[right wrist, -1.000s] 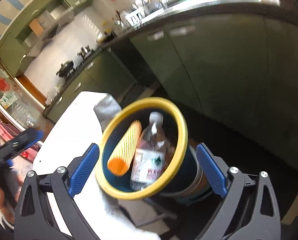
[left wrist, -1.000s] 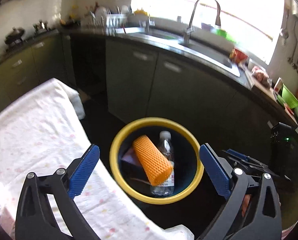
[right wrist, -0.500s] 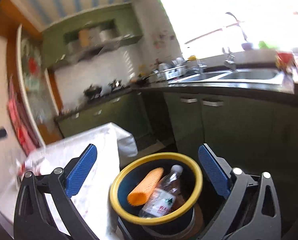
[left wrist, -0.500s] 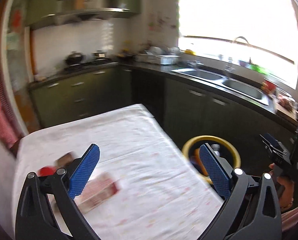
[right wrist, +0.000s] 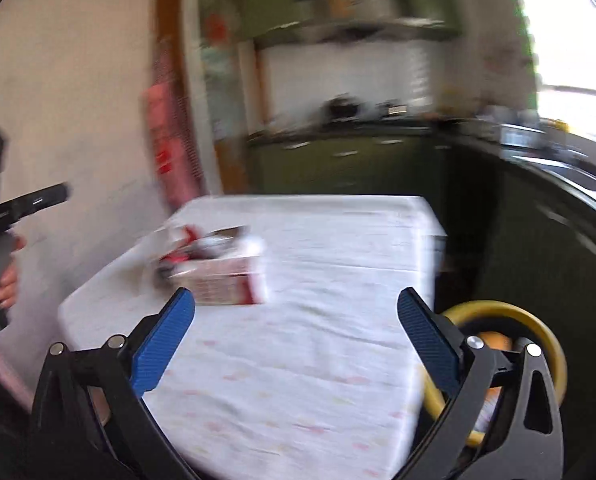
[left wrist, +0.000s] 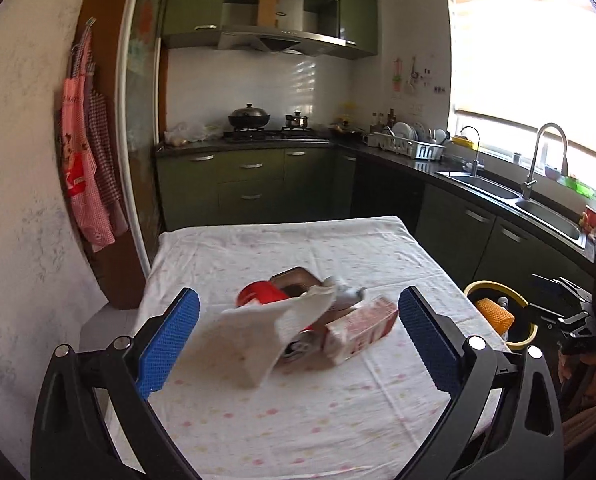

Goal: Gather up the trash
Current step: 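Move both grippers back over the table of trash, then grasp the white-and-red milk carton with the right gripper and lift it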

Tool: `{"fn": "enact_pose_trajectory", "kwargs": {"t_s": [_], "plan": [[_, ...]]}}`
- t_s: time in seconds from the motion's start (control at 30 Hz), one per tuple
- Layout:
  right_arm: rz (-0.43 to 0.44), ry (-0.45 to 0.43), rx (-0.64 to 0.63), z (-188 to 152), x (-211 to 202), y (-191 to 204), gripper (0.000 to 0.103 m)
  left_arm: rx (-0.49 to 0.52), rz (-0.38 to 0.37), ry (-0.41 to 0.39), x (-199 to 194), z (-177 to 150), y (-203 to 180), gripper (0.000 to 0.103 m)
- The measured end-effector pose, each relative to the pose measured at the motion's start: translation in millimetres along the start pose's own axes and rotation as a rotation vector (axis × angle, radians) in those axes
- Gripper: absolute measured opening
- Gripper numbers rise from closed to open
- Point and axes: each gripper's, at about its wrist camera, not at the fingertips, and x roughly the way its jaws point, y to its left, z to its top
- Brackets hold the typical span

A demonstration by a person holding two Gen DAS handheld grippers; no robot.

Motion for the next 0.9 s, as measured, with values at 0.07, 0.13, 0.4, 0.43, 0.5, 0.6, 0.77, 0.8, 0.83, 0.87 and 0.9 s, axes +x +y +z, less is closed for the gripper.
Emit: {"fn": "enact_pose_trajectory", "kwargs": {"t_s": [0.07,0.13,0.4,0.43,0.5,0.6,0.77,0.8,0.83,0.87,0.9], "plan": [[0.077,0.048,-0.106,13,22,12,0.097,-0.027,-0.005,0.003,-2,-6,20,0.098],[0.162,0.114,-0.208,25,50,21,0.097,-0.057,-0.013,-0.004,-4,-11,41,0.098],[0.317,0.454,-0.481,41,189,32,0.097,-0.128,-0.007,0.03,18,-26,85,0.098],[0.326,0.487,-0.501,41,204,34,0.097,-0.134,-0.008,0.037,22,-27,86,0.098],[0.358,0.536,-0.535,39,218,36,0.097,-0.152,-0.014,0.053,31,-30,93,0.098],[0.406,0.575,-0.559,36,229,42,0.097,-0.167,-0.026,0.07,42,-35,98,0.098],[0.46,0.626,-0.516,32,232,44,0.097,-0.205,-0.053,0.095,59,-44,108,0.098],[0.451,0.638,-0.516,30,227,44,0.097,-0.213,-0.062,0.096,60,-46,110,0.098],[0.446,0.645,-0.509,29,221,44,0.097,-0.218,-0.068,0.095,61,-46,111,0.098],[0.447,0.648,-0.495,29,215,45,0.097,-0.223,-0.074,0.091,61,-48,113,0.098],[0.462,0.653,-0.467,28,206,45,0.097,-0.228,-0.082,0.087,61,-50,114,0.098]]}}
